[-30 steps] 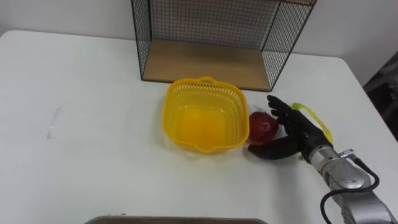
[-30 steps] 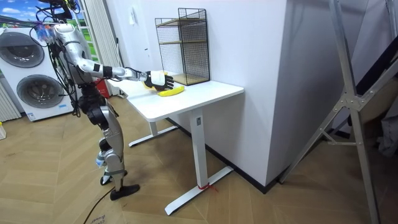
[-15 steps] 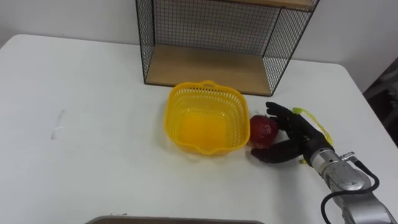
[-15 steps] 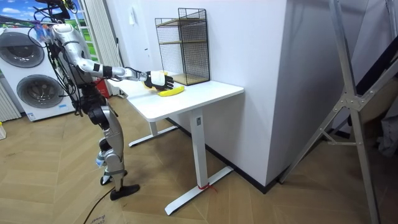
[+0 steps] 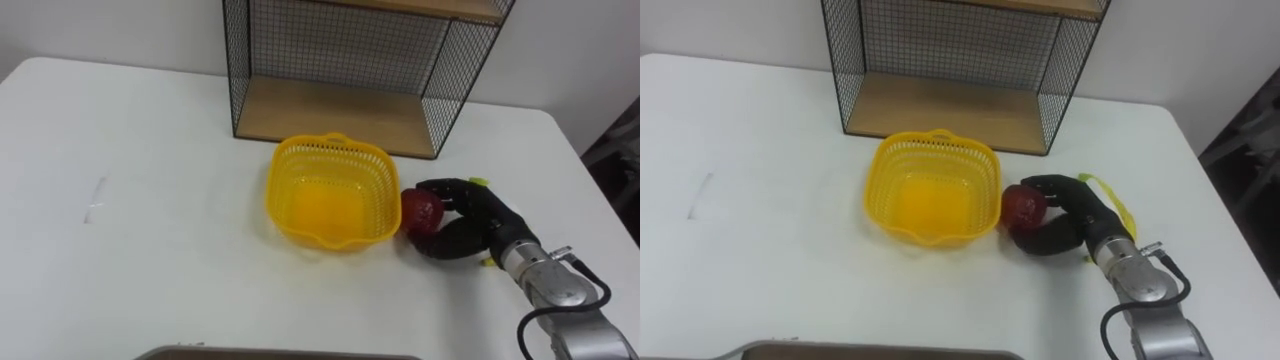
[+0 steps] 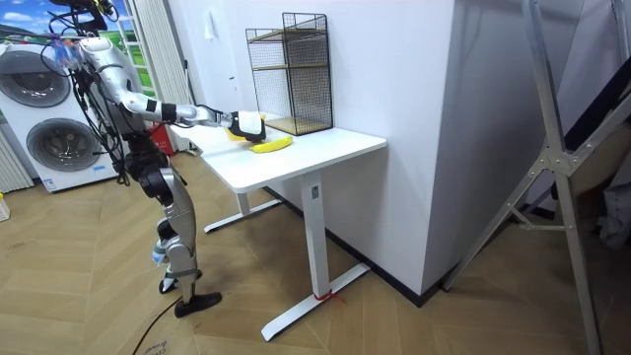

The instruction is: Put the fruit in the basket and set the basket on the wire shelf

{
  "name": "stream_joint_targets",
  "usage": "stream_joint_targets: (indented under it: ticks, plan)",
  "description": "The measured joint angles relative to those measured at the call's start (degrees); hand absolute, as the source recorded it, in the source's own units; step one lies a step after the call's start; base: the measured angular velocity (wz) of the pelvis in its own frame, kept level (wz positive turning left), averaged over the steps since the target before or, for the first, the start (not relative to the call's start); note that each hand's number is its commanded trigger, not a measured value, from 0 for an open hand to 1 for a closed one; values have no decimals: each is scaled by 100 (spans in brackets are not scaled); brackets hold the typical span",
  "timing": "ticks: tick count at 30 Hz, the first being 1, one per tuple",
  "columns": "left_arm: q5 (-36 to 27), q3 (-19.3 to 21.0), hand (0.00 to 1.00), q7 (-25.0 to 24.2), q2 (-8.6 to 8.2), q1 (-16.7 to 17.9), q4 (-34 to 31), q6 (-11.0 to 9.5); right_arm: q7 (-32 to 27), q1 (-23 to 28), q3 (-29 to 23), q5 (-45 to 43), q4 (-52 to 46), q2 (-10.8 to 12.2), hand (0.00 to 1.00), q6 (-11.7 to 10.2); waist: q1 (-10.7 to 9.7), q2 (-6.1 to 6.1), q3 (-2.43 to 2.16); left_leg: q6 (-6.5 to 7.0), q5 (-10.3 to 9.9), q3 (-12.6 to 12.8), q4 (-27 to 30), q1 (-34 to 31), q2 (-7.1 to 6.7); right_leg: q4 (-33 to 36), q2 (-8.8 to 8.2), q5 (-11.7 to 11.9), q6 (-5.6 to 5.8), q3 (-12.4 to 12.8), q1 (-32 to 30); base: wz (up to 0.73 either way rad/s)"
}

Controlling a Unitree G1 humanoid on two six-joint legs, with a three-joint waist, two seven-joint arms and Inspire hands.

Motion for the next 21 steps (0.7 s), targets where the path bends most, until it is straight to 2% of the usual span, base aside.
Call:
stream_joint_targets:
  ticks: [15, 21]
  plan:
    - [-9, -5, 0, 25, -13, 6, 118, -11, -89, 40, -49, 459, -18, 2, 100, -2, -77, 119, -34, 0, 0, 20, -2, 7, -4, -1, -4, 0, 0, 3, 4, 0]
    - [2, -11, 0, 34, -44, 62, 239, -16, -414, 40, -188, 524, -243, 3, 100, -4, -177, 184, -18, 0, 0, 21, -1, 7, -3, -3, -4, -1, 1, 5, 0, 0]
